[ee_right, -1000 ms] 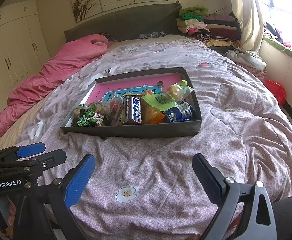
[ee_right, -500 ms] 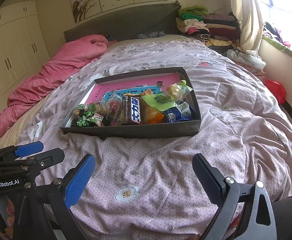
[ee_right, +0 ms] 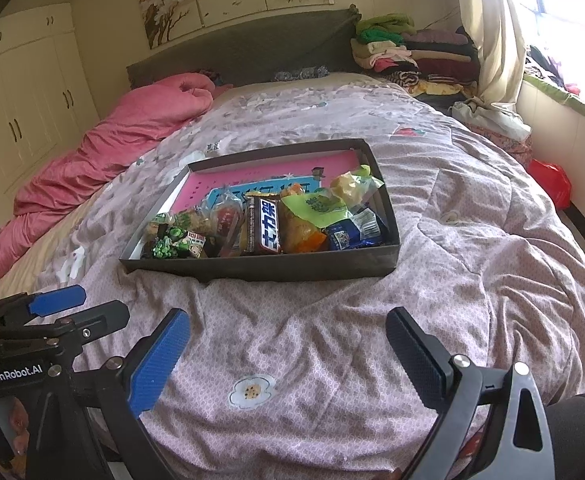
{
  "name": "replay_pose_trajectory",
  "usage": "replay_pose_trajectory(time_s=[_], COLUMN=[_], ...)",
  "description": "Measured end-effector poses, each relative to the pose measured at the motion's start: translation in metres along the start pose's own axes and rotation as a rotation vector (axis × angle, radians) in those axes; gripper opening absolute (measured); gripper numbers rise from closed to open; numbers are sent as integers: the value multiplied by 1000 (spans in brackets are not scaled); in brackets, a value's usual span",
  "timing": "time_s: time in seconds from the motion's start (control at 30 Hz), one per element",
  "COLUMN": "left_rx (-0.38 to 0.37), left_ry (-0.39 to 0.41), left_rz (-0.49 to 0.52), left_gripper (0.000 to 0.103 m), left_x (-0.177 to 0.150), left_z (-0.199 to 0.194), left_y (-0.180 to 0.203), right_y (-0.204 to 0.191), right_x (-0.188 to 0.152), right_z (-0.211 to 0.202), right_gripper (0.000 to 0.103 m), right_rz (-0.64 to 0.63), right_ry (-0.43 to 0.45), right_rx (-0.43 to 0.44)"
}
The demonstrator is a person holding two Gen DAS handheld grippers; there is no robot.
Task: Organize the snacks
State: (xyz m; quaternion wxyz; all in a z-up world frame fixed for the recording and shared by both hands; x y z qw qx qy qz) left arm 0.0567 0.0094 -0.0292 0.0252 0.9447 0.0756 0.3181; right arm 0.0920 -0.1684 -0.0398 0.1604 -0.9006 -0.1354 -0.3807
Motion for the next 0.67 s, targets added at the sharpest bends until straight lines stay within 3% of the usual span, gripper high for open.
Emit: replay_pose_trajectory(time_s=[0.33,0.67], left_rx=[14,51], left_ry=[19,74], left_rz=[0,-83], left_gripper=[80,80], left_x=[1,6], left_z=[-3,-6], left_y=[-1,-20], right_y=[1,12], right_x=[2,7], right_z=[0,4], right_gripper=[100,102], right_rz=[2,22], right_ry=[5,25], right_rx=[-1,-18])
Point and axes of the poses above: each gripper's, at about its wrist camera, not at the fingertips, and z roughly the way its jaws point, y to its right, x to its top, the point moved 4 cm from there along z, roughly the way its jaws point, and after that the axes turned 2 degrees about x, right-handed, at the moved point
